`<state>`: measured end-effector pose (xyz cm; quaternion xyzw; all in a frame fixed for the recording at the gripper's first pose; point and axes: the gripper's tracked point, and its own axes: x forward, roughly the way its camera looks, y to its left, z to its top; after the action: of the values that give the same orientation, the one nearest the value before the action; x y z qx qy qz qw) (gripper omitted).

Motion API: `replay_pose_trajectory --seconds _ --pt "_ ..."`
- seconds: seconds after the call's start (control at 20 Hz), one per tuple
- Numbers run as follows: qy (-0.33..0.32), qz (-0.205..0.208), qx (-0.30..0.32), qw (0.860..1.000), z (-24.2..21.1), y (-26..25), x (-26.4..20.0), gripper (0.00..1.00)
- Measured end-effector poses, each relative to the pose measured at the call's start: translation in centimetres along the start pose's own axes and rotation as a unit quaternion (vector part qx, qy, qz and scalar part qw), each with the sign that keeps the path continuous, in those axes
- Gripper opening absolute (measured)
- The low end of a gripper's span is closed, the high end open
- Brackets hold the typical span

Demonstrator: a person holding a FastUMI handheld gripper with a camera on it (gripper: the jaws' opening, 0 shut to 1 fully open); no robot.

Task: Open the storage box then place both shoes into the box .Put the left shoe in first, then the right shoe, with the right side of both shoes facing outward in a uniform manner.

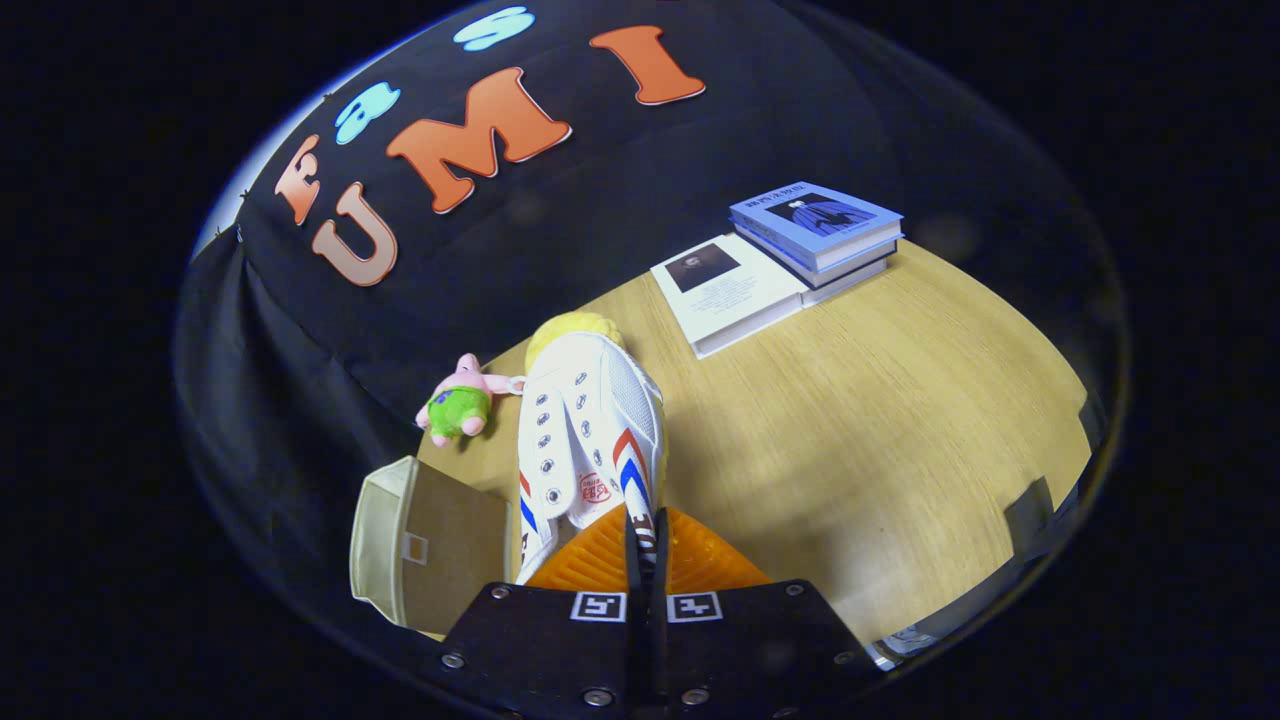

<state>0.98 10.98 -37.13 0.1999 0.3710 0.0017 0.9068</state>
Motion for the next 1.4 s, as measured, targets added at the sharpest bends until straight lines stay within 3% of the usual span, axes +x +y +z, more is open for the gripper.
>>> replay_pose_trajectory --seconds 0.25,0.65,0.85,1.4 --pt "-0.027 0.014 0.020 0.999 -1.1 10.1 -1.1 0.01" --pt "-0.006 0.030 -0.002 1.000 -8.0 22.5 -0.1 0.00" --pt "0.016 0.032 -0.012 0.999 -10.8 25.4 1.4 0.01" --pt "0.060 -0.046 -0.066 0.995 -16.4 25.4 4.9 0.04"
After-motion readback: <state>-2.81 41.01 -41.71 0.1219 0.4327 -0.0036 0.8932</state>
